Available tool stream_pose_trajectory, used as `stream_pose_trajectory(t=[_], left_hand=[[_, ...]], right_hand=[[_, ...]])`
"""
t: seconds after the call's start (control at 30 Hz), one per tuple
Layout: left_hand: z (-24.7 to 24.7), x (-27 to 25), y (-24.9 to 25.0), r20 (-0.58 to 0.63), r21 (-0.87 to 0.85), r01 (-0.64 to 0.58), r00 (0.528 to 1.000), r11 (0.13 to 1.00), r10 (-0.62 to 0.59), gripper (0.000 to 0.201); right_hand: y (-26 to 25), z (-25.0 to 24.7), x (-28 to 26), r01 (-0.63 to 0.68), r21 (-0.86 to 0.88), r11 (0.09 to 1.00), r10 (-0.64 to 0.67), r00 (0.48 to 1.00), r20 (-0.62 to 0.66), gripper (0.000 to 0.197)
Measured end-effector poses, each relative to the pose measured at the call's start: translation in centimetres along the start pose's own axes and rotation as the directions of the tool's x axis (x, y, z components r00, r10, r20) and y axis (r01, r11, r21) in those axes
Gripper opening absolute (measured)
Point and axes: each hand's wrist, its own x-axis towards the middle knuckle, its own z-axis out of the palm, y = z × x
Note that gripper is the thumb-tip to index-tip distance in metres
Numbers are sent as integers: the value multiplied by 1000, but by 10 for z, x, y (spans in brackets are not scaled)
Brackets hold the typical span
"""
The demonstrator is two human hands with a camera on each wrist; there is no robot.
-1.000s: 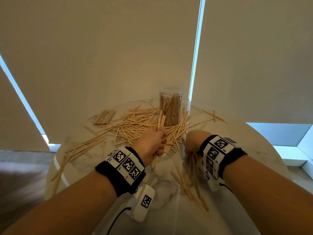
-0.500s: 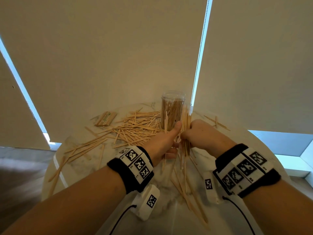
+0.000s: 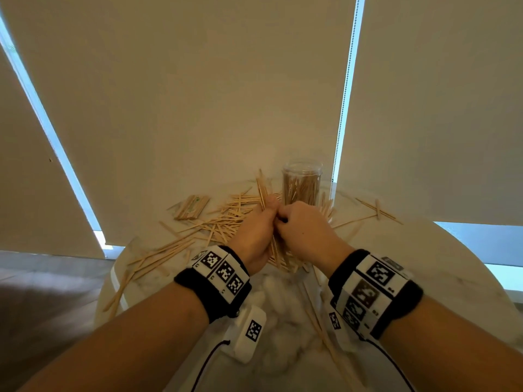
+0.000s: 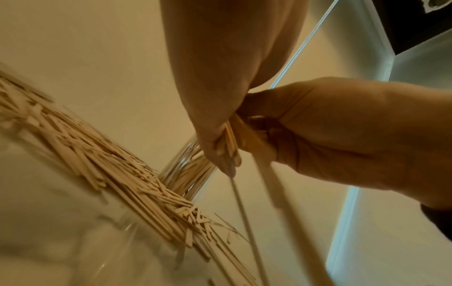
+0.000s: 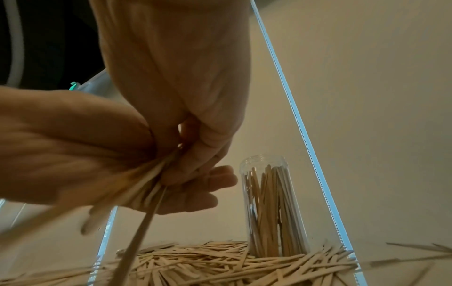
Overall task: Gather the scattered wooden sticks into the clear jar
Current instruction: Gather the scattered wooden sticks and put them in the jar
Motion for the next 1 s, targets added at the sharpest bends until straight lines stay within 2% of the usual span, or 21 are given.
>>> stream_pose_trajectory(t=[0.1, 0.2, 0.23, 0.3, 0.37, 0.43, 0.47, 0.5, 0.53, 0.6, 0.63, 0.73, 0.87, 1.0], left_hand=[[-1, 0, 0, -19, -23, -12, 1000, 1000, 12, 48], [-4, 3, 0, -116, 33, -51, 992, 998, 55, 32], [-5, 4, 0, -144, 60, -73, 986, 995, 81, 28], [-9, 7, 1, -183, 114, -131, 972, 985, 151, 22], [-16, 10, 2, -236, 104, -173, 953, 979, 193, 17], [-21, 11, 6, -307, 18, -223, 927, 975, 218, 12], [-22, 11, 9, -334, -42, -260, 914, 965, 231, 14], [-22, 10, 12, -355, -98, -292, 903, 951, 241, 17], [-21, 9, 15, -365, -139, -318, 897, 938, 250, 19], [-19, 7, 18, -361, -162, -354, 890, 921, 278, 23], [-18, 5, 18, -348, -159, -365, 890, 918, 293, 24], [-16, 5, 17, -313, -132, -362, 898, 923, 308, 25], [-17, 6, 15, -341, -100, -326, 899, 940, 276, 19], [-20, 6, 12, -321, -89, -357, 894, 930, 313, 13]], right_hand=[[-2, -1, 4, 36, -90, 995, -30, 997, 70, 26], [4, 5, 9, 37, -285, 958, 9, 987, 159, 32], [6, 6, 10, 27, -303, 952, 30, 983, 180, 36], [8, 2, 7, 17, -171, 985, 18, 979, 203, 43], [4, -5, 0, 20, -24, 1000, -15, 979, 205, 59], [-1, -10, -10, -32, -28, 999, 38, 965, 260, 81], [-2, -9, -14, -57, -92, 994, 83, 946, 312, 84], [-3, -8, -19, -59, -175, 983, 122, 917, 379, 78], [-3, -5, -22, -54, -226, 973, 153, 882, 445, 62], [-1, -1, -24, -96, -153, 984, 162, 841, 516, 24], [0, 0, -24, -138, -85, 987, 162, 835, 525, 19], [1, 1, -21, -220, 39, 975, 175, 859, 481, 22], [-4, 2, -19, -229, 152, 962, 153, 907, 393, 16], [-6, -4, -17, -176, 200, 964, 94, 928, 361, 19]])
